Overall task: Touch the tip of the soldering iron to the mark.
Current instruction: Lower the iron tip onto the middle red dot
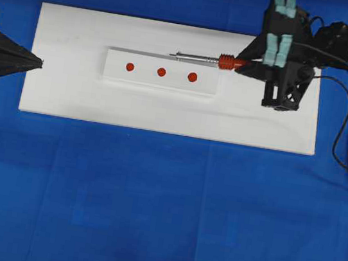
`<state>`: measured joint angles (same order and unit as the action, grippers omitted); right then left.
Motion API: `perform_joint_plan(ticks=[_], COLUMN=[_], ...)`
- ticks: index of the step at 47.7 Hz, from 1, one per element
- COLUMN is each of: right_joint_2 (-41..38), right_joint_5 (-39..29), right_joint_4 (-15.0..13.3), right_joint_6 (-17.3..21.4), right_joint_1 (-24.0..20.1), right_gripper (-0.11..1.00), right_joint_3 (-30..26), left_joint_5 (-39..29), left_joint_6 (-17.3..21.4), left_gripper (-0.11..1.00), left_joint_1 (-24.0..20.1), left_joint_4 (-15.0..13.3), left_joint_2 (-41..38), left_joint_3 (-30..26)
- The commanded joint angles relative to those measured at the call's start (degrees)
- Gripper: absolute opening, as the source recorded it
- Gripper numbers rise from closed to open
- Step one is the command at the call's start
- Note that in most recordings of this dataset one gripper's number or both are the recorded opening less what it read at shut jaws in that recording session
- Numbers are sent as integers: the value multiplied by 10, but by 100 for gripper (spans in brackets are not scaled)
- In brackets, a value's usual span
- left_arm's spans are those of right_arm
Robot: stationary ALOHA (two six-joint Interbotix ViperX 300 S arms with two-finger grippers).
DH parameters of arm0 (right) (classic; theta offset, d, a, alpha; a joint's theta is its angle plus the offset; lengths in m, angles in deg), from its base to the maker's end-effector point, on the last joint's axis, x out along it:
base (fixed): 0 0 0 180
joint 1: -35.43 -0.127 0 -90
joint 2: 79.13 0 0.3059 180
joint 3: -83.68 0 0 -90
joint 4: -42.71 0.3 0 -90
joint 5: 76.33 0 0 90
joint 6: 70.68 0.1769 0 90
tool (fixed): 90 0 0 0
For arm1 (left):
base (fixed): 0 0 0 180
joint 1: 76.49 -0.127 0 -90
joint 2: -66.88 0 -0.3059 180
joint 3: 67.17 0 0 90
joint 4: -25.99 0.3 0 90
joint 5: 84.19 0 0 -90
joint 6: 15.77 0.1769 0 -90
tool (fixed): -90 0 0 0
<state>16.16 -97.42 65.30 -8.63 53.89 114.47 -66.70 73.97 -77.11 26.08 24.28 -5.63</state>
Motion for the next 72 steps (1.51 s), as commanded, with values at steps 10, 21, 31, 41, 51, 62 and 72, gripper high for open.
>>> perform_joint_plan(ticks=[10, 21, 31, 41, 51, 62, 72], right_joint_2=[-55, -87, -110, -127, -133, -133, -134], right_joint_5=[21, 41, 59, 65, 66, 64, 63], right_joint_4=[2, 3, 4, 4, 4, 4, 4], right_joint_6=[0, -1, -1, -1, 0, 1, 1], right_joint_1=[-4, -14, -15, -15, -15, -15, -15], right_gripper=[6, 6, 6, 6, 6, 6, 6], right_joint_3=[-16, -16, -17, -18, -18, -18, -19], left_joint_5=[5, 5, 4, 4, 4, 4, 4], left_joint_6=[0, 1, 1, 1, 1, 1, 0], left_gripper=[0, 0, 0, 0, 0, 0, 0], left_joint_1=[-1, -1, -1, -1, -1, 0, -1], left_joint_4=[1, 1, 1, 1, 1, 1, 1], left_joint_2=[-4, -4, -4, -5, -5, -5, -5], left_joint_3=[-8, -7, -7, -7, -7, -8, -7])
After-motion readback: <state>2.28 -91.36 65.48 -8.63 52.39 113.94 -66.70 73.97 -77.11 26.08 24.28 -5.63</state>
